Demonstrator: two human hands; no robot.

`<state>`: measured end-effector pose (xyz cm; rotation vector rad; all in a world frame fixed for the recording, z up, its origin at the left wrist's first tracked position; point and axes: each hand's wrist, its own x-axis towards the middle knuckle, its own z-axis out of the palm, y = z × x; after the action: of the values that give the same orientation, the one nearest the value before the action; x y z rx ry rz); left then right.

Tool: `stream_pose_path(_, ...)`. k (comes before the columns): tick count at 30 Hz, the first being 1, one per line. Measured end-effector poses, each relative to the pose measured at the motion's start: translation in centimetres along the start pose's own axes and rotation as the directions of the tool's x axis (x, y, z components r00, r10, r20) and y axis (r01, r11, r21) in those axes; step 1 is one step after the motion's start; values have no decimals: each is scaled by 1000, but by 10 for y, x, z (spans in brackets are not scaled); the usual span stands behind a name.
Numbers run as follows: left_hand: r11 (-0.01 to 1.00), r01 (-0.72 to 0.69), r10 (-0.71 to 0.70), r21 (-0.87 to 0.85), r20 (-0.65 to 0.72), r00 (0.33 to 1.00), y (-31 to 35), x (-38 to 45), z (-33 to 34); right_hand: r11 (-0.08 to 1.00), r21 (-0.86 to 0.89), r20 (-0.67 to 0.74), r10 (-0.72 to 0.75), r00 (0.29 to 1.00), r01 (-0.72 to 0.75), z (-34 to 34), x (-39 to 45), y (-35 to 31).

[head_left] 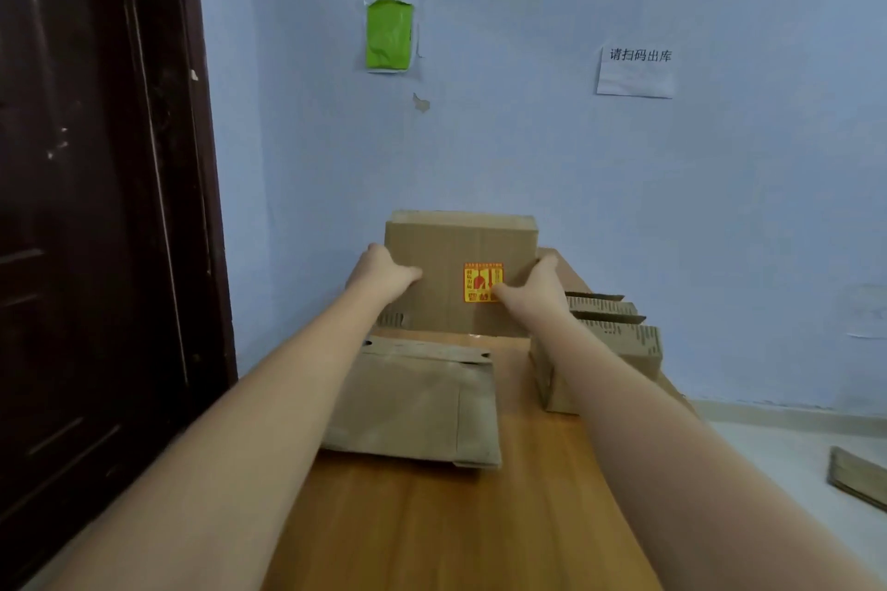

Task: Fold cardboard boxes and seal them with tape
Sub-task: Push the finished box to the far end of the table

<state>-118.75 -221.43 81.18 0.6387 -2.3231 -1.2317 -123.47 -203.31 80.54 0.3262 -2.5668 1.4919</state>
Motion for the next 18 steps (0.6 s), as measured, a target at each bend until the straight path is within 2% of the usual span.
stream_pose_path(4,987,-2,7,-163,31,1000,-28,16,31,1000,-23,-133,-13,991,10,22,17,38)
stream_pose_path(7,969,-37,40,-243,9,999,-36,34,51,999,35,-157,-30,987,36,33,39,50)
stream_pose_path(12,934,-49,60,-353,19,998,-44,65,69,980,185,-98,-60,993,77,55,75,68)
stream_pose_path(18,903,-9,24,-430,29,999,-77,82,94,945,326,43,3,999,-17,89,86,99)
